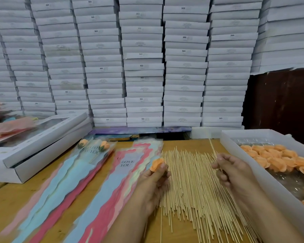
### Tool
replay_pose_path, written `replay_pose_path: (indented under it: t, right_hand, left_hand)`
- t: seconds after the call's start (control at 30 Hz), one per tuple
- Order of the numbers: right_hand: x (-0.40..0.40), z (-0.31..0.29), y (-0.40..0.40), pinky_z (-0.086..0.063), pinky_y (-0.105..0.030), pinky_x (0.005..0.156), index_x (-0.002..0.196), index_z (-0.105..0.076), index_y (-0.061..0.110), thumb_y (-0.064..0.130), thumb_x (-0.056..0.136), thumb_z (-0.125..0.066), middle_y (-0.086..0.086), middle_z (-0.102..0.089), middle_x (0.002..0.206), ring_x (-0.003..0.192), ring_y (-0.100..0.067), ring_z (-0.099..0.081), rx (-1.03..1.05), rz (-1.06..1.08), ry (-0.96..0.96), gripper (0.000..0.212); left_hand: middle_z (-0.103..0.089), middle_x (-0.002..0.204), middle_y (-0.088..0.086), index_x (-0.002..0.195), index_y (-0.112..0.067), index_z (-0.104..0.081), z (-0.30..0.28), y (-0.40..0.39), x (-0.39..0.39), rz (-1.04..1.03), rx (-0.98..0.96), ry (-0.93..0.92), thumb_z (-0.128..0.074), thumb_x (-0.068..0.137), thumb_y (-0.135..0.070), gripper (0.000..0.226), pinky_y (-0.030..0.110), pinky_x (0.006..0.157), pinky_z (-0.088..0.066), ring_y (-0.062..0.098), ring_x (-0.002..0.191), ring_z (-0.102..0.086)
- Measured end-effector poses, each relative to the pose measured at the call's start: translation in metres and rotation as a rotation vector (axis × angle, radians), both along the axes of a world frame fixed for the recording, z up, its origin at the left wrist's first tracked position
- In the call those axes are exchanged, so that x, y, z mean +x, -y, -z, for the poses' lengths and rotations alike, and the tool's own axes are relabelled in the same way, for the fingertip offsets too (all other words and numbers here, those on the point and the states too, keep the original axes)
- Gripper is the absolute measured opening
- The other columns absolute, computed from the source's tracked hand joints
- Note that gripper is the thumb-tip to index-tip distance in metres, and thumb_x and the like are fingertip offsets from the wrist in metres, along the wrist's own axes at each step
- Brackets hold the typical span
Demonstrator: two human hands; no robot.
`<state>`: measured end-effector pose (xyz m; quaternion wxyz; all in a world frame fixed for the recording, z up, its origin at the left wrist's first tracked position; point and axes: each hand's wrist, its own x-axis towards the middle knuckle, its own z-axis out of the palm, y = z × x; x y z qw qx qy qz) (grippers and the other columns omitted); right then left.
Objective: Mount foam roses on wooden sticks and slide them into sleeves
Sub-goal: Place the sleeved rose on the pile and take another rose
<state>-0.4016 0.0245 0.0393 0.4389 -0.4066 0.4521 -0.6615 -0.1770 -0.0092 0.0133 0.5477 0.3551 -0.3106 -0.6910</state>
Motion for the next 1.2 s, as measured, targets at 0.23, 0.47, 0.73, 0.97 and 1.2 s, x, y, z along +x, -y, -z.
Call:
replay_pose_path:
  t: [0.23,0.47,0.73,0.97,1.2]
  right_hand:
    - [0.008,0.001,-0.015,-0.042,-0.018,0.051,0.098,-0.068,0.034,0.011,0.095,-0.06,0.01,-0.073,0.075,0.057,-0.021,-0.055,-0.144,0.177,-0.602,0.024]
    - [0.008,0.021,-0.008,-0.043,-0.022,0.069,0.105,-0.075,0.026,0.013,0.095,-0.061,0.024,-0.065,0.083,0.084,-0.004,-0.061,0.014,0.205,-1.09,0.022]
    - [0.004,0.025,-0.003,-0.05,-0.028,0.079,0.107,-0.076,0.024,0.011,0.095,-0.06,0.019,-0.068,0.084,0.087,-0.011,-0.065,0.121,0.185,-1.108,0.024]
    - [0.004,0.023,-0.005,-0.041,-0.019,0.059,0.101,-0.076,0.026,0.012,0.097,-0.058,0.021,-0.067,0.082,0.072,-0.001,-0.06,0.126,0.153,-1.098,0.023]
    - [0.006,0.02,-0.007,-0.047,-0.024,0.064,0.097,-0.076,0.026,0.011,0.097,-0.058,0.018,-0.068,0.083,0.074,-0.004,-0.063,0.142,0.116,-1.112,0.024]
  left_hand:
    - [-0.07,0.092,0.016,0.114,0.006,-0.065,-0.001,0.002,0.003,-0.06,0.046,-0.187,-0.075,0.073,-0.01,0.045,0.026,0.066,-0.062,0.022,0.084,-0.068]
    - [-0.075,0.082,0.013,0.097,-0.002,-0.069,-0.001,0.008,0.008,-0.141,0.037,-0.283,-0.073,0.075,-0.019,0.029,0.024,0.064,-0.062,0.017,0.07,-0.075]
    - [-0.065,0.125,0.027,0.124,0.003,-0.062,0.0,0.009,0.011,-0.259,0.071,-0.335,-0.07,0.09,-0.019,0.041,0.029,0.068,-0.062,0.023,0.081,-0.075]
    - [-0.063,0.13,0.027,0.126,0.002,-0.061,-0.003,0.006,0.012,-0.304,0.058,-0.323,-0.069,0.093,-0.019,0.04,0.03,0.076,-0.06,0.023,0.088,-0.071]
    - [-0.062,0.132,0.027,0.132,0.002,-0.057,-0.004,0.004,0.012,-0.295,0.052,-0.312,-0.067,0.094,-0.018,0.044,0.031,0.076,-0.058,0.024,0.089,-0.069]
